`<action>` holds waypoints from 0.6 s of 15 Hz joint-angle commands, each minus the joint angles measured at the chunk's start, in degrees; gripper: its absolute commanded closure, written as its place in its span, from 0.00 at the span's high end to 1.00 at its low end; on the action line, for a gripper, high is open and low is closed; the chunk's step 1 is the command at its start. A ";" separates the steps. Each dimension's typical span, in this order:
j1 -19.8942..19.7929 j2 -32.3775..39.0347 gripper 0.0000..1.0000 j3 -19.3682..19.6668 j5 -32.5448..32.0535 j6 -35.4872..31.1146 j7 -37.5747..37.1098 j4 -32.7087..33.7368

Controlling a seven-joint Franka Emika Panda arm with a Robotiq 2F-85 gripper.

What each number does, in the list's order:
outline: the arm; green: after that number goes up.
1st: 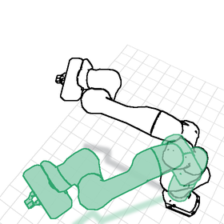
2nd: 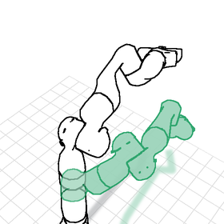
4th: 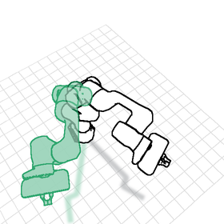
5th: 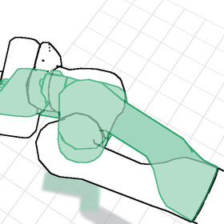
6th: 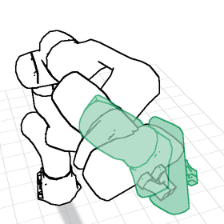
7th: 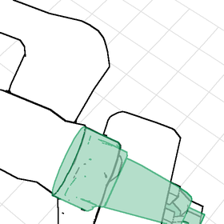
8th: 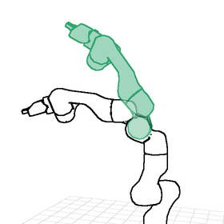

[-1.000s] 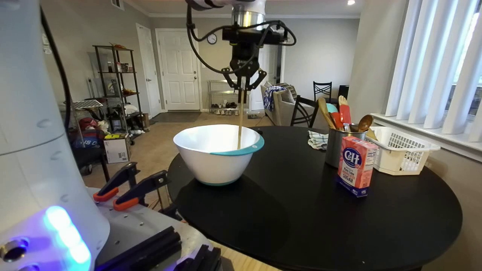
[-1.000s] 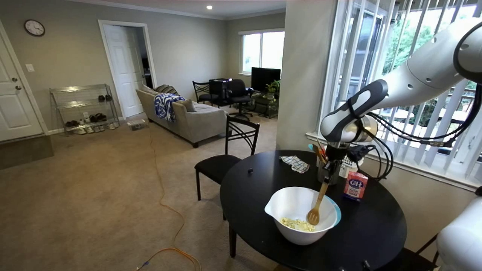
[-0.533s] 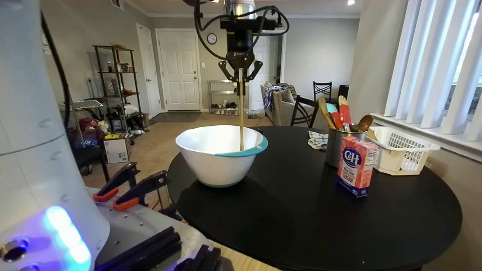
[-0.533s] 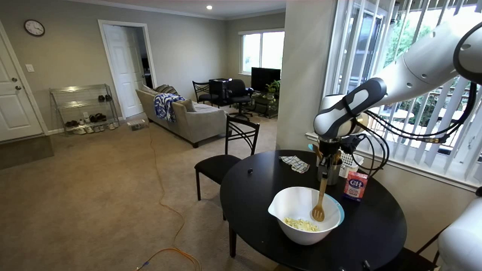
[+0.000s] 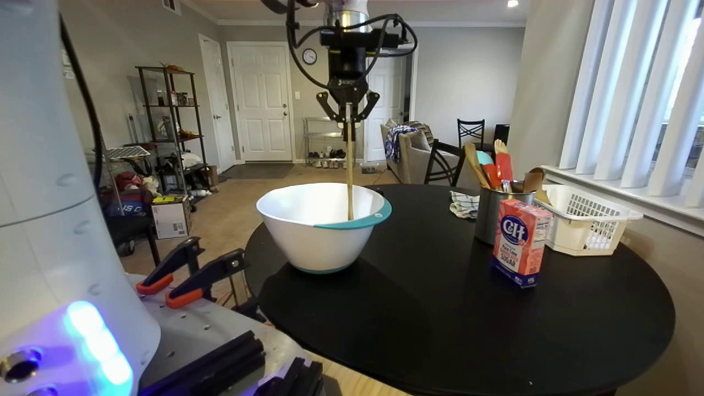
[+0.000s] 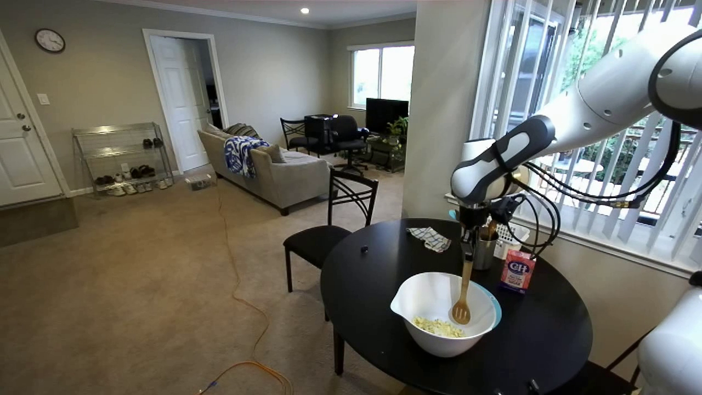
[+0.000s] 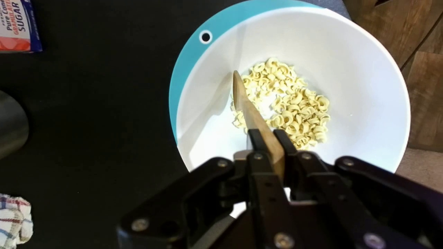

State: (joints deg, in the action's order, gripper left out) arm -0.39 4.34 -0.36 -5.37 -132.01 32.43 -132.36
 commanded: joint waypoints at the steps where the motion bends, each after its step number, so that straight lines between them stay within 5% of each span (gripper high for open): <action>1: 0.07 0.35 0.03 -1.41 3.64 0.75 4.47 1.13; 9: 0.81 1.41 0.03 -2.75 4.38 -0.77 4.52 0.49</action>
State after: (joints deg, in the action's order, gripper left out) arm 0.23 4.97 -2.80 -1.74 -132.05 36.06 -131.80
